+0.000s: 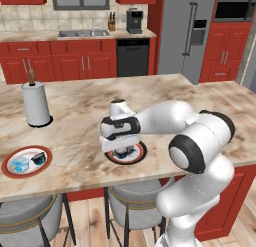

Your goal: Place two yogurt containers on each plate.

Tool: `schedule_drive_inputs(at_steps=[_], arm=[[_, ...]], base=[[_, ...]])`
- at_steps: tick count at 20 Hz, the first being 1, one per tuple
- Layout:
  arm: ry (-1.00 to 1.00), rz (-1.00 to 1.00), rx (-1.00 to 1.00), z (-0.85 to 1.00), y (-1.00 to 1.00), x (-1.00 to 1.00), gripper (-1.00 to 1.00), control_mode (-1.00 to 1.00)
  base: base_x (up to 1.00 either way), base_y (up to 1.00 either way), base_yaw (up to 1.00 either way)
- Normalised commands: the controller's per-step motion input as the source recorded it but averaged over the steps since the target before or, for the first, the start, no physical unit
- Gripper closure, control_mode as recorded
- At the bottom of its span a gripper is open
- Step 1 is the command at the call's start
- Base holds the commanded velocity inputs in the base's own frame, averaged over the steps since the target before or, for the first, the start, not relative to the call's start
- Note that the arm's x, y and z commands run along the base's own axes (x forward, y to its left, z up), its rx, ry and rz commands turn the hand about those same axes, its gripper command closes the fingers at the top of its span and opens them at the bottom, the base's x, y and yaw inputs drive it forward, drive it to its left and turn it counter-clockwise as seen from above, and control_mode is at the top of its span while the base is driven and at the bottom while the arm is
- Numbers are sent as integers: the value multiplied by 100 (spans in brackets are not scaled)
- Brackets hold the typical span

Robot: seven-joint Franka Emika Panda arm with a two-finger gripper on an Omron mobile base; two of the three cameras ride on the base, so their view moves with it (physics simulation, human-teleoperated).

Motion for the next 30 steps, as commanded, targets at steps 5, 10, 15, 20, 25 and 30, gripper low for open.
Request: schedule_drive_inputs(at_steps=[5,10,15,20,25,30], arm=[[0,0,-8,-15,0,48,100,-100],[0,0,-8,-18,1,43,-100,-100],[0,0,0,0,0,0,-100,-100],[-7,0,0,27,0,-9,-100,-100],[-8,0,0,34,0,-29,-100,-100],[-19,0,0,67,0,-70,-100,-100]], base=[[0,0,0],[0,0,0],[0,0,0],[0,0,0],[0,0,0],[0,0,0]])
